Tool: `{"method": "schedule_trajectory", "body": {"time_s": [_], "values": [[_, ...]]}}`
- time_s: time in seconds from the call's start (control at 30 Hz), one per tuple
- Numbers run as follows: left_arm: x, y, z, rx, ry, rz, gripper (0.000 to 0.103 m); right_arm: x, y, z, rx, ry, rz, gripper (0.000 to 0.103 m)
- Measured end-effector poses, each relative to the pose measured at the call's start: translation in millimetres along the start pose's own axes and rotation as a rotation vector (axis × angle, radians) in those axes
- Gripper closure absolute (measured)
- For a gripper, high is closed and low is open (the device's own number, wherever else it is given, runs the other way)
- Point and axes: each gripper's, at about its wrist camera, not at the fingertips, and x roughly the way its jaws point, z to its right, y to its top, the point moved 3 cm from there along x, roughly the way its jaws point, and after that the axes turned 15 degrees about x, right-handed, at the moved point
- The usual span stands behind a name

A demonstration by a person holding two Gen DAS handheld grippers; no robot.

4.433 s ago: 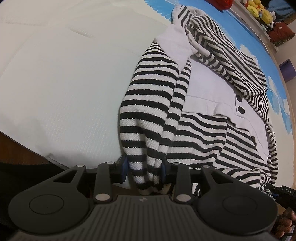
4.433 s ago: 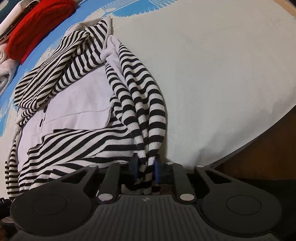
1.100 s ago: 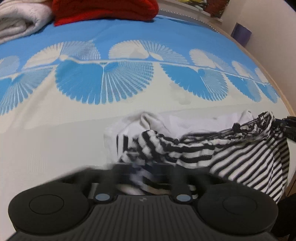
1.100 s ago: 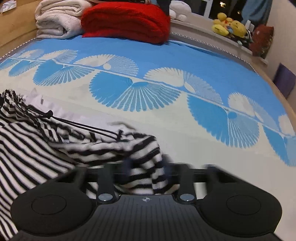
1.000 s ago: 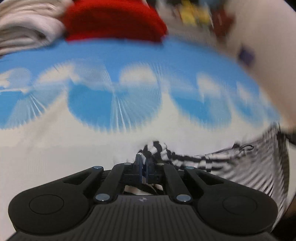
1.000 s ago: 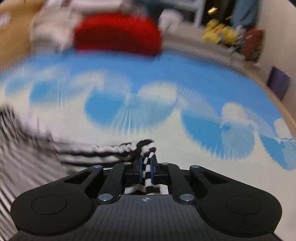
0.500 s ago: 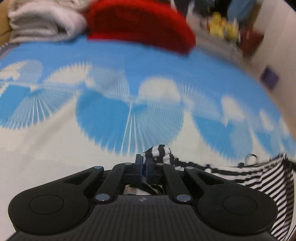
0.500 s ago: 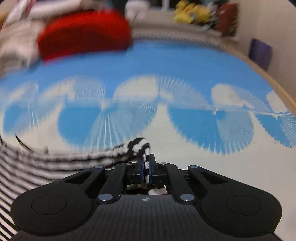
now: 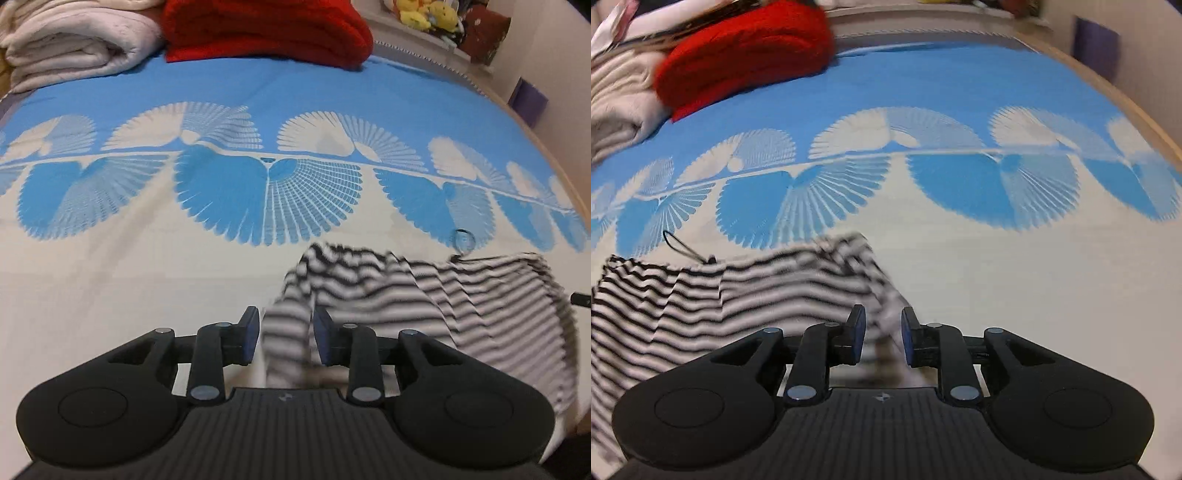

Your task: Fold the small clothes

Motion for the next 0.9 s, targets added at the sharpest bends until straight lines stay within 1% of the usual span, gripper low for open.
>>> {"method": "schedule_trajectory", "body": {"time_s": [0.07,0.13,0.2,0.23,0.3,0.33,0.37,0.43,0.5,0.53,0.57,0.6,0.63,0.67,0.7,0.73,0.77,0.8,0.83,0.87,0.9], "values": [[-29,-21,-5,-0.03,-0.057,0.004,0.067,-22,-11,17,0.035,0.009,-0.011,0.075],[-47,-50,-12,-0.102,-0.124,-0.011,0.067,-39,-33,35,0.06,0.036,-0.051,0.068],[-44,-78,-16,-0.167,-0.165,-0.044,0.067,-42,-54,51,0.085,0.047,-0.103,0.067],[-38,-94,-17,-0.201,-0.179,-0.072,0.067,-39,-66,59,0.097,0.048,-0.123,0.067],[-20,-114,-17,-0.261,-0.215,-0.189,0.067,-29,-85,70,0.139,0.043,-0.194,0.067],[-15,-117,-14,-0.256,-0.228,-0.204,0.067,-25,-92,73,0.142,0.031,-0.228,0.067],[-12,-116,-11,-0.226,-0.23,-0.205,0.067,-23,-97,72,0.123,0.025,-0.237,0.067],[-3,-116,-4,-0.179,-0.234,-0.24,0.066,-20,-104,69,0.074,0.023,-0.247,0.067],[5,-118,0,-0.175,-0.245,-0.273,0.067,-18,-107,68,0.06,0.019,-0.253,0.067],[6,-120,3,-0.163,-0.246,-0.273,0.068,-18,-106,70,0.065,0.02,-0.255,0.067],[6,-119,3,-0.153,-0.245,-0.261,0.087,-18,-106,70,0.07,0.025,-0.256,0.07],[4,-116,2,-0.146,-0.24,-0.234,0.103,-19,-104,70,0.073,0.038,-0.255,0.09],[-3,-111,-2,-0.152,-0.225,-0.187,0.103,-21,-102,68,0.078,0.058,-0.245,0.095],[-13,-108,-10,-0.19,-0.219,-0.126,0.103,-27,-97,68,0.096,0.082,-0.206,0.096],[-27,-106,-22,-0.259,-0.229,-0.048,0.103,-38,-91,71,0.132,0.117,-0.157,0.1],[-39,-106,-32,-0.302,-0.228,0.013,0.103,-52,-82,77,0.189,0.17,-0.091,0.101],[-49,-107,-38,-0.319,-0.209,0.054,0.103,-64,-75,84,0.236,0.208,-0.037,0.101],[-54,-109,-40,-0.304,-0.177,0.055,0.103,-73,-71,91,0.266,0.226,-0.005,0.101],[-51,-113,-39,-0.278,-0.15,0.014,0.103,-75,-72,97,0.277,0.214,-0.004,0.101],[-42,-118,-35,-0.252,-0.142,-0.05,0.103,-71,-76,100,0.269,0.187,-0.036,0.101],[-29,-124,-28,-0.21,-0.132,-0.143,0.103,-62,-82,102,0.248,0.15,-0.089,0.101]]}}
